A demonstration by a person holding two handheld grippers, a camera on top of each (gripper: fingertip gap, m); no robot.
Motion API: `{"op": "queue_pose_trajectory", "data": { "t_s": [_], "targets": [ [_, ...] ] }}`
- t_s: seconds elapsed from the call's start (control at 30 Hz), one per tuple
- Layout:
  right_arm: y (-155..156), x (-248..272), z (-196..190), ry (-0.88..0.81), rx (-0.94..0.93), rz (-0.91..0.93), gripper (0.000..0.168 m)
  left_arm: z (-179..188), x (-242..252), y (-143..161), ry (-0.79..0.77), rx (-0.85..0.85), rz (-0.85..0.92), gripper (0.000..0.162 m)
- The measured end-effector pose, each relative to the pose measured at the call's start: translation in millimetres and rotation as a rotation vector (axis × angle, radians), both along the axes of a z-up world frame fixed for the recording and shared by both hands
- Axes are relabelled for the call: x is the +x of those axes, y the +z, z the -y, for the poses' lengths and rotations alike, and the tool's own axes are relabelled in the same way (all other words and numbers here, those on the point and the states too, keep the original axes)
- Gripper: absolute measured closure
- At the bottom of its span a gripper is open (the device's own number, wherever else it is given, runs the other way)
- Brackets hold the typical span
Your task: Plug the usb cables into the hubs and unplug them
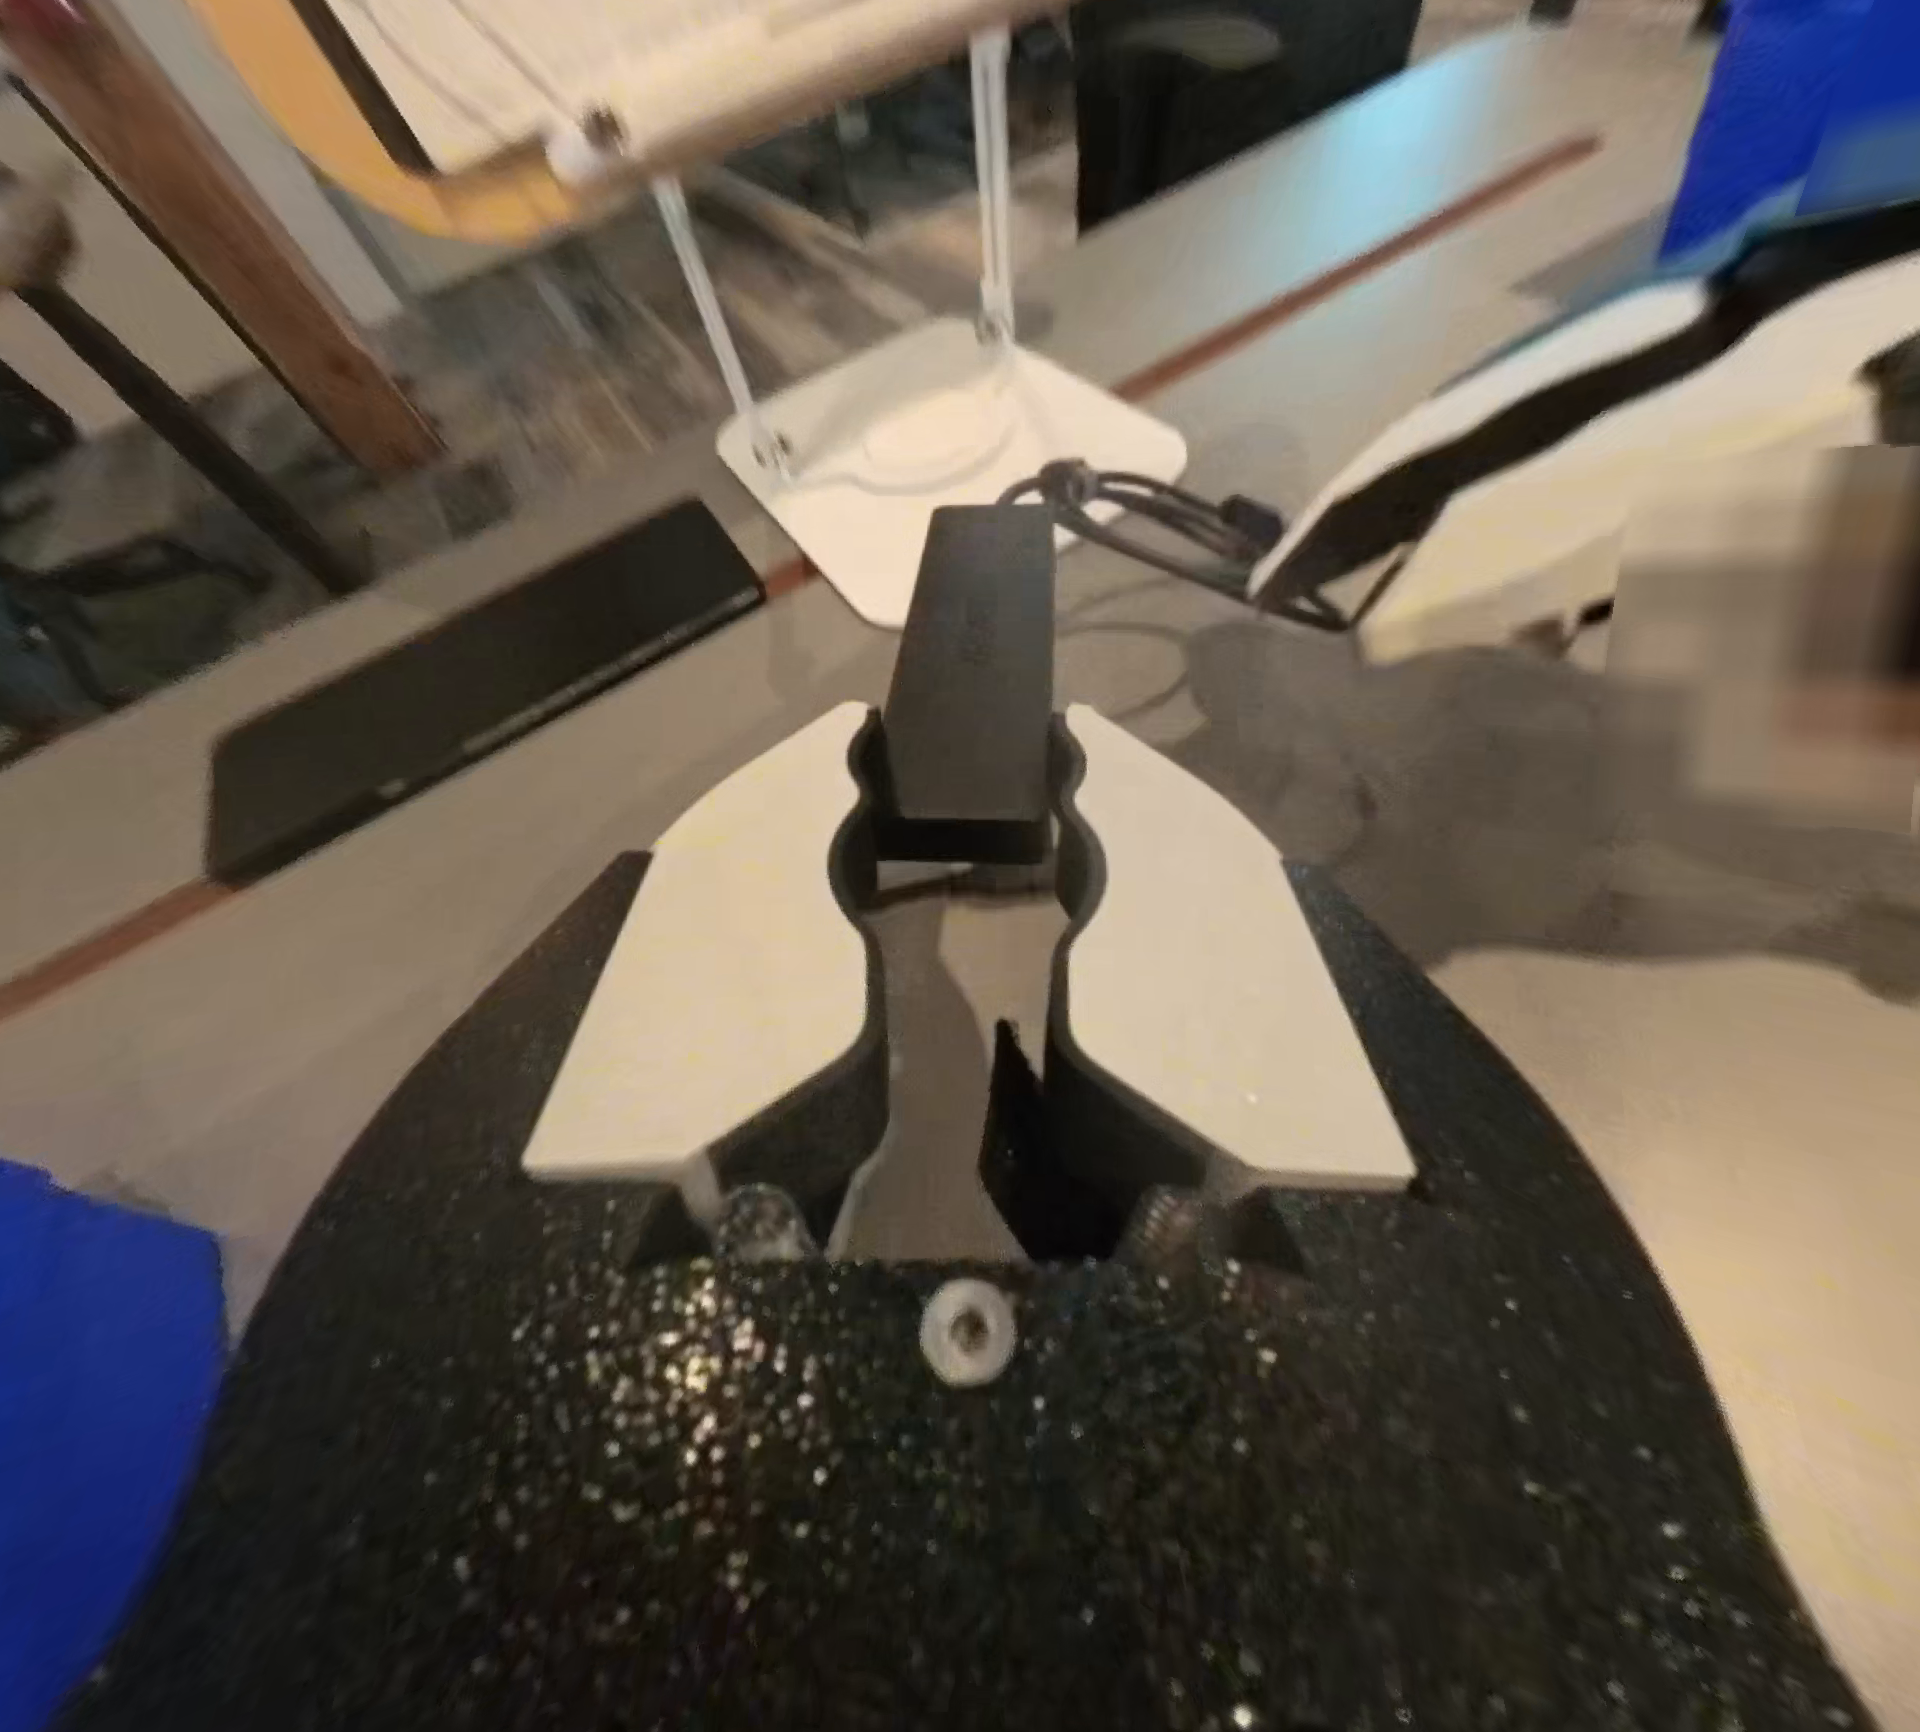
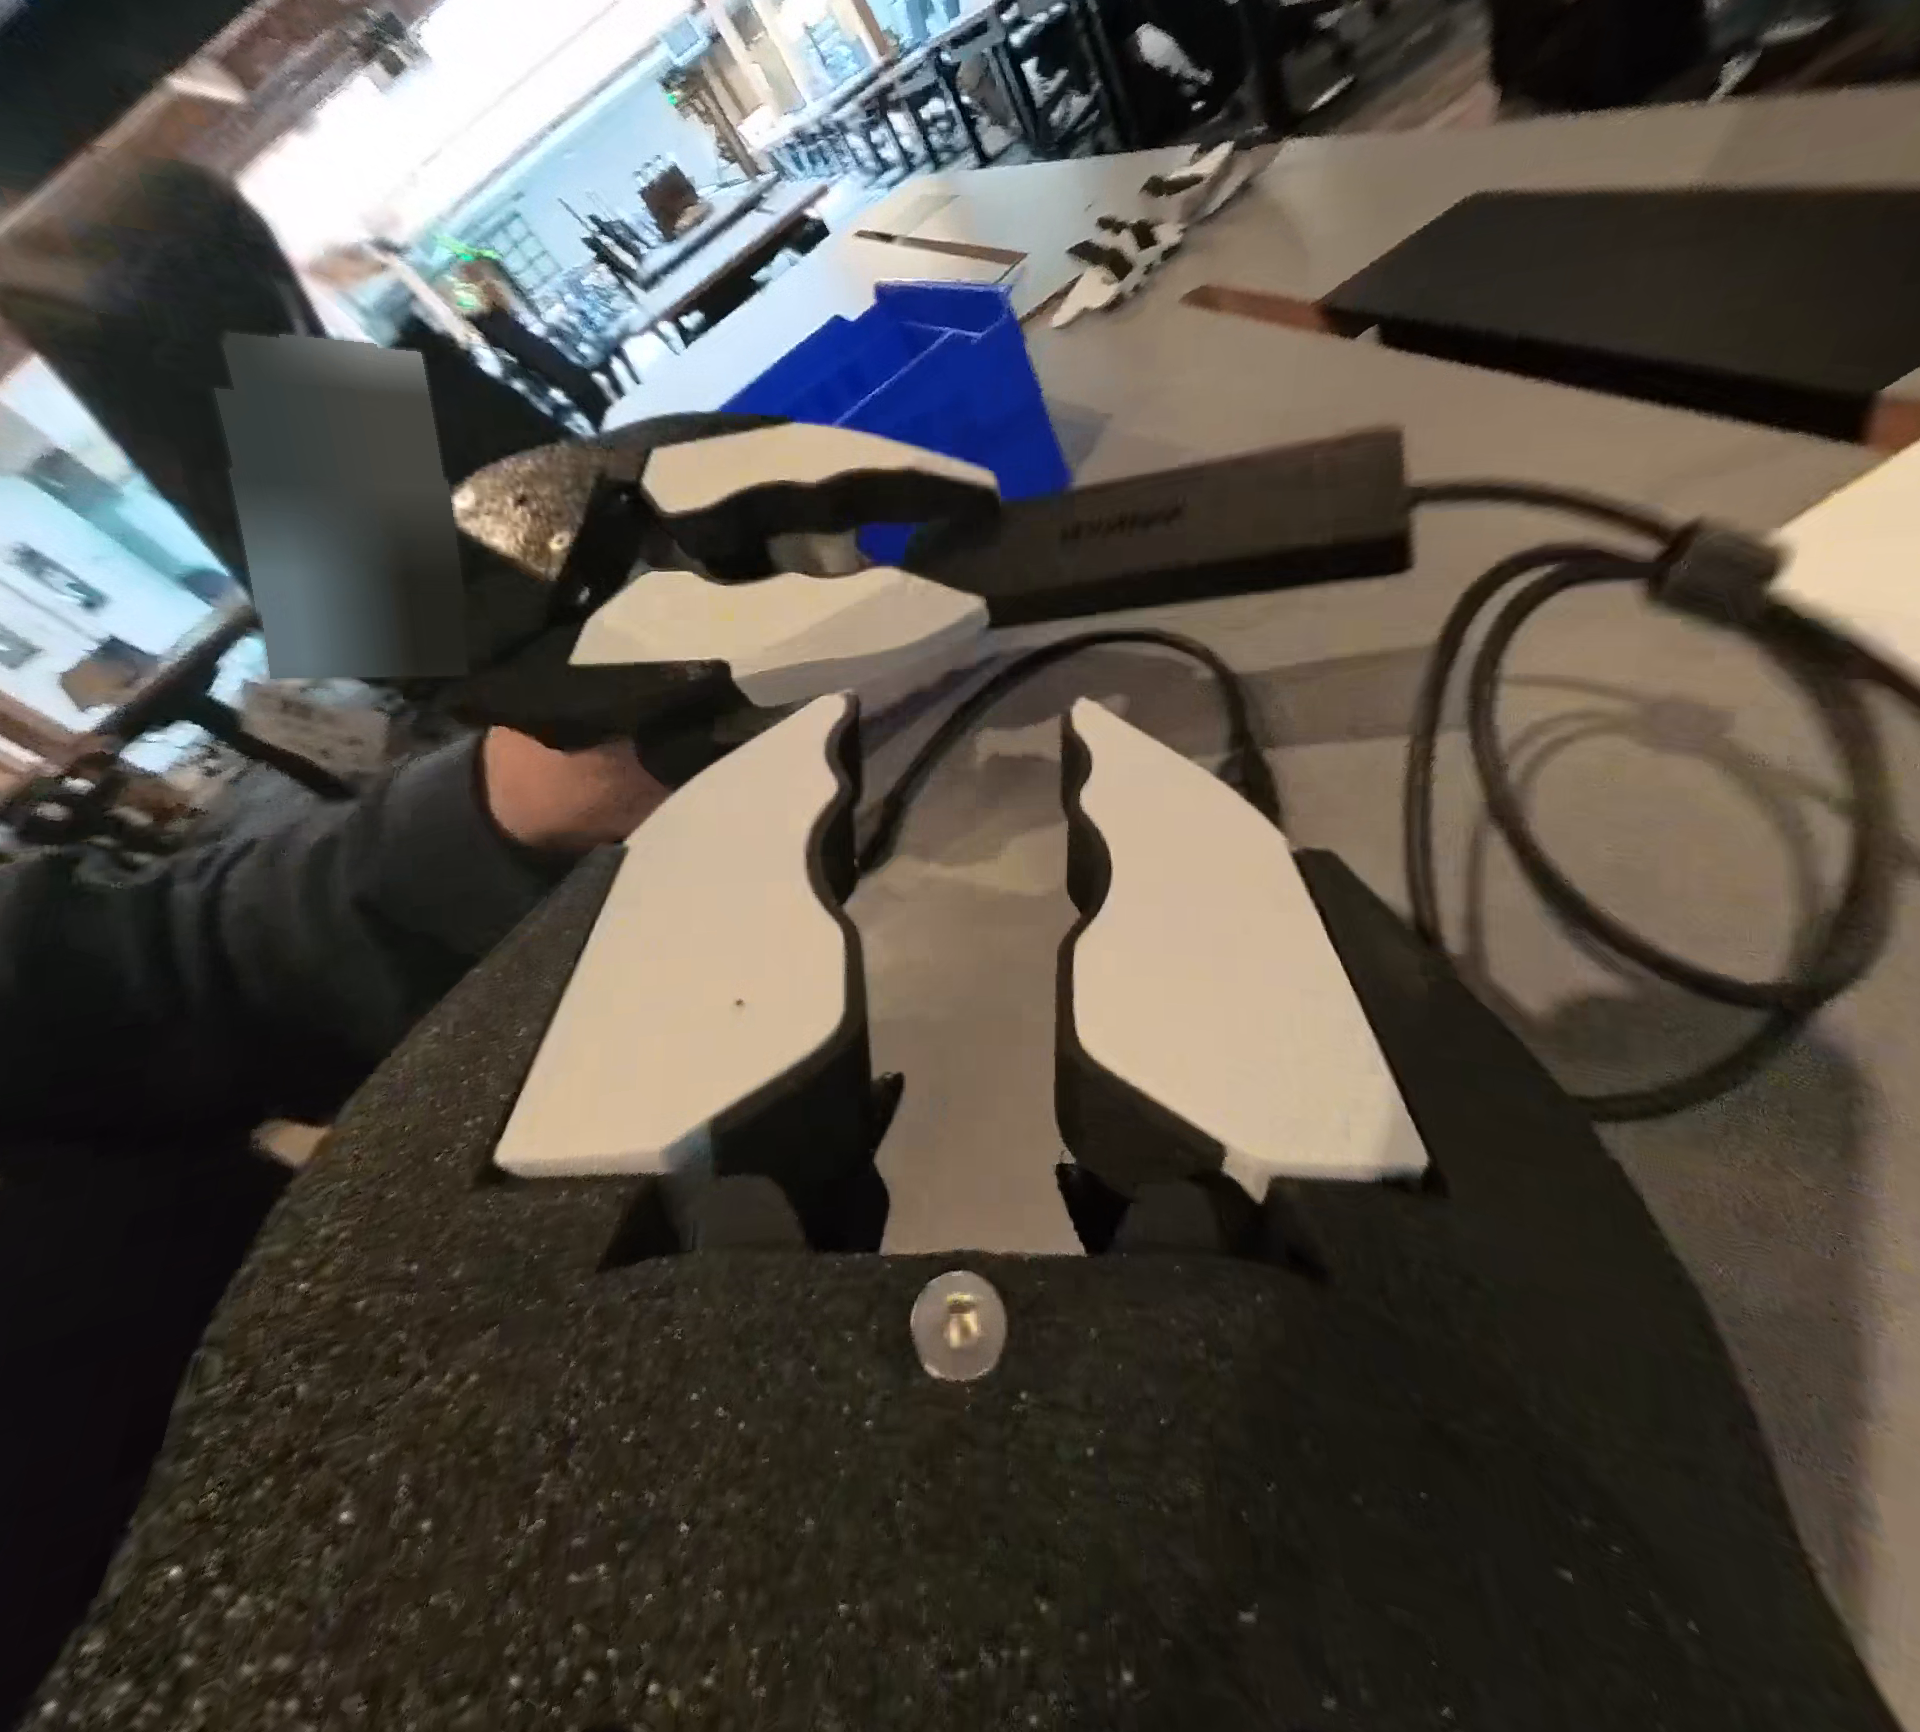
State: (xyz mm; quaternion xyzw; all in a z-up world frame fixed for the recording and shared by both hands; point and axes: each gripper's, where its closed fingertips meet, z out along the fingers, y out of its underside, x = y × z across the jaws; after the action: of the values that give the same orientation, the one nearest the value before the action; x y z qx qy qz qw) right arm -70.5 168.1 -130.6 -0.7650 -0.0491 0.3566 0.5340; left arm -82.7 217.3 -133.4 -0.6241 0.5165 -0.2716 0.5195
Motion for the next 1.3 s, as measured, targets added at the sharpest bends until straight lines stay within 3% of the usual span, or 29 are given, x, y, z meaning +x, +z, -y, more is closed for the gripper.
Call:
{"op": "queue_pose_trajectory", "data": {
  "t_s": [0.2,0.37,0.4,0.43,0.47,0.5,0.53,0.57,0.63,0.77,0.9,1.0,1.17,1.3],
  "targets": [
    [20,1,-7,-0.044,0.017,-0.335,0.111,25,10,37,-0.007,0.142,0.207,0.133],
    [46,9,-4,-0.031,0.076,-0.637,0.108,56,16,54,-0.062,0.238,0.319,0.133],
    [50,9,-3,-0.02,0.092,-0.672,0.114,64,17,55,-0.085,0.261,0.329,0.133],
    [53,11,-2,-0.016,0.114,-0.69,0.128,72,17,59,-0.101,0.294,0.355,0.158],
    [51,14,-3,-0.041,0.114,-0.684,0.136,78,16,64,-0.103,0.336,0.389,0.162],
    [48,17,-3,-0.07,0.123,-0.654,0.157,85,18,65,-0.125,0.367,0.384,0.162],
    [51,20,-1,-0.067,0.167,-0.622,0.168,90,19,64,-0.139,0.372,0.373,0.162],
    [53,24,0,-0.074,0.18,-0.605,0.168,93,20,64,-0.14,0.372,0.368,0.162],
    [58,33,3,-0.087,0.206,-0.54,0.168,95,17,67,-0.14,0.378,0.362,0.146],
    [56,53,4,-0.157,0.218,-0.433,0.168,84,8,65,-0.114,0.332,0.332,0.143],
    [51,64,5,-0.161,0.189,-0.412,0.168,62,7,34,-0.13,0.23,0.175,0.136],
    [48,68,6,-0.151,0.174,-0.39,0.168,63,10,-7,-0.316,0.189,-0.06,0.126],
    [45,72,6,-0.133,0.158,-0.386,0.168,45,9,-60,-0.584,0.456,-0.5,0.095],
    [43,73,6,-0.127,0.153,-0.384,0.168,41,21,-75,-0.761,0.61,-0.67,0.088]
  ]
}}
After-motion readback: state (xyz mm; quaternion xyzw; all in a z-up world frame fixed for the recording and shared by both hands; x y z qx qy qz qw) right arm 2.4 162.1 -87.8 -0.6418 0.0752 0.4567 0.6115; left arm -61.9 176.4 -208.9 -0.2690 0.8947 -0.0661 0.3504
